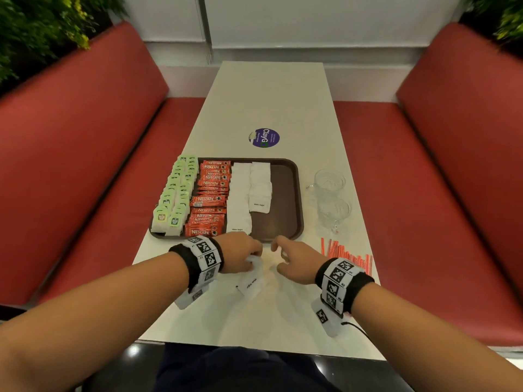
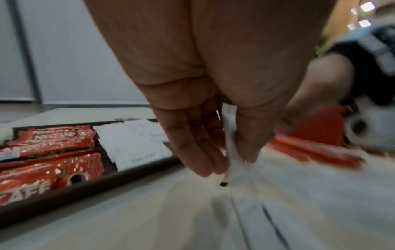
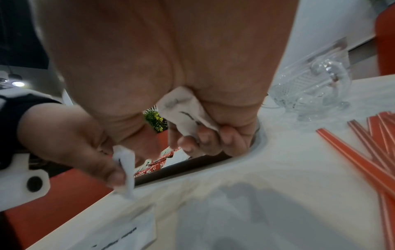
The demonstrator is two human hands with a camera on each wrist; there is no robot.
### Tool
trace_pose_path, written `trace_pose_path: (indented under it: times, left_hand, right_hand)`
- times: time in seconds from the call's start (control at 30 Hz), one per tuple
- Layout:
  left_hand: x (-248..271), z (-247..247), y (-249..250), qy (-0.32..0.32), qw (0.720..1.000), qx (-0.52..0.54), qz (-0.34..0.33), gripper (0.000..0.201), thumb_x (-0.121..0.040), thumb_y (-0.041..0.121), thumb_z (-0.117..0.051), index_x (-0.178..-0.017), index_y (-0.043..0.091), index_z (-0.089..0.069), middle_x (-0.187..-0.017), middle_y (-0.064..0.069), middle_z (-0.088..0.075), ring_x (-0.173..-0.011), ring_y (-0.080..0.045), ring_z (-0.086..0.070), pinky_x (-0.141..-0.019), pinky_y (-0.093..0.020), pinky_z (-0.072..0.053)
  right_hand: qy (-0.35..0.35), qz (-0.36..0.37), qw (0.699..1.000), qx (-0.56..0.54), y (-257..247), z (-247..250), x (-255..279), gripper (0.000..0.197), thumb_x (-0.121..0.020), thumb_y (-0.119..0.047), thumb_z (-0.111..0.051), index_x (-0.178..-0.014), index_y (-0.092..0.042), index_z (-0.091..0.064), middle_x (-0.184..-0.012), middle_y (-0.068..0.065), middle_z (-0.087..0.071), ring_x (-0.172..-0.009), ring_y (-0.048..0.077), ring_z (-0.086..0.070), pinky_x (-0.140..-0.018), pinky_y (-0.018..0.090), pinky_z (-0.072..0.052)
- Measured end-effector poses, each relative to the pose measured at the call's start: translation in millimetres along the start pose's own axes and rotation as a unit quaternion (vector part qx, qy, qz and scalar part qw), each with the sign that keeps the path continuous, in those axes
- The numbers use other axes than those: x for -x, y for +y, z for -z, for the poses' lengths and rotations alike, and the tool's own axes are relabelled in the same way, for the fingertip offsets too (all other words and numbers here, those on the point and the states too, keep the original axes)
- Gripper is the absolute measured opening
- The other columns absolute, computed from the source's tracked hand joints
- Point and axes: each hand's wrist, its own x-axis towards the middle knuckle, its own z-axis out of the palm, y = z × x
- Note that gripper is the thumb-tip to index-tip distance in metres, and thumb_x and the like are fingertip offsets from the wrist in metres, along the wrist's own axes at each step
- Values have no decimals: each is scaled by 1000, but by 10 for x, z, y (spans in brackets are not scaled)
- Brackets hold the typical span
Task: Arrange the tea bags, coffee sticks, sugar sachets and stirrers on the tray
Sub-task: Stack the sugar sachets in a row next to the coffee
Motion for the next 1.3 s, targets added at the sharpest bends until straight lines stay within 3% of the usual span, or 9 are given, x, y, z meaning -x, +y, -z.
trace_pose_path:
  times: [0.17,0.27,0.43,0.6,0.77,0.9,1.0,1.13,1.3]
  left_hand:
    - [-36,181,-136,146,983,108,-5,10,-84,36,-67,-84,32,-58,-78,12,-63,-69,-7,-56,-63,-26,-45]
    - [-78,220,-180,206,964,170,6,17,-81,45,-72,-82,33,-59,-76,13,-64,-70,-6,-59,-66,-32,-53]
    - [-144,148,-282,256,933,250,27,27,-80,58,-68,-84,32,-61,-74,12,-66,-69,-8,-61,-66,-37,-53]
    - [-190,137,-354,230,944,231,57,26,-83,56,-68,-93,32,-69,-84,15,-67,-76,-4,-61,-71,-31,-53]
    - [-267,185,-390,220,941,250,60,15,-90,39,-68,-101,30,-69,-84,15,-65,-78,-7,-61,-72,-26,-50]
    - [-405,264,-522,240,941,218,95,22,-93,38,-63,-108,24,-71,-98,8,-70,-88,-14,-63,-82,-32,-51]
    - [-567,369,-658,235,941,192,148,27,-95,39,-61,-114,22,-69,-105,4,-69,-96,-17,-62,-84,-30,-48]
    - [-830,507,-752,147,967,120,170,28,-93,43,-63,-111,23,-71,-107,2,-70,-99,-19,-63,-87,-33,-51]
    - [-1113,568,-816,91,974,69,197,28,-85,46,-71,-103,25,-73,-104,3,-71,-95,-18,-65,-86,-35,-55]
  right_hand:
    - [72,61,996,5,36,3,-135,36,-89,-41,-68,-120,-24,-60,-87,-12,-50,-80,10,-49,-73,27,-37]
    - [133,93,987,-20,18,65,-223,12,-91,-38,-66,-92,-29,-58,-79,-15,-50,-75,8,-50,-70,31,-41]
    - [183,111,975,-62,23,184,-367,16,-98,-30,-61,-85,-20,-62,-79,-11,-50,-76,13,-51,-70,30,-42]
    - [163,105,980,-49,79,216,-485,14,-99,-26,-57,-93,-14,-61,-87,-3,-55,-81,17,-54,-76,36,-47]
    - [147,102,982,-65,75,243,-569,9,-101,-24,-55,-92,-23,-57,-82,-16,-49,-76,3,-49,-71,26,-38]
    - [128,35,986,-98,94,297,-609,13,-100,-20,-52,-112,-14,-49,-95,-4,-59,-78,9,-54,-67,23,-39]
    - [129,7,984,-120,108,356,-605,15,-93,-10,-51,-102,-11,-40,-84,2,-55,-65,13,-47,-60,27,-40]
    - [152,-4,982,-110,126,412,-615,12,-94,-14,-52,-86,-8,-45,-74,2,-50,-63,16,-42,-60,34,-38]
    - [150,-10,978,-146,170,434,-607,15,-92,-18,-52,-83,-8,-46,-81,16,-61,-75,35,-60,-66,46,-51]
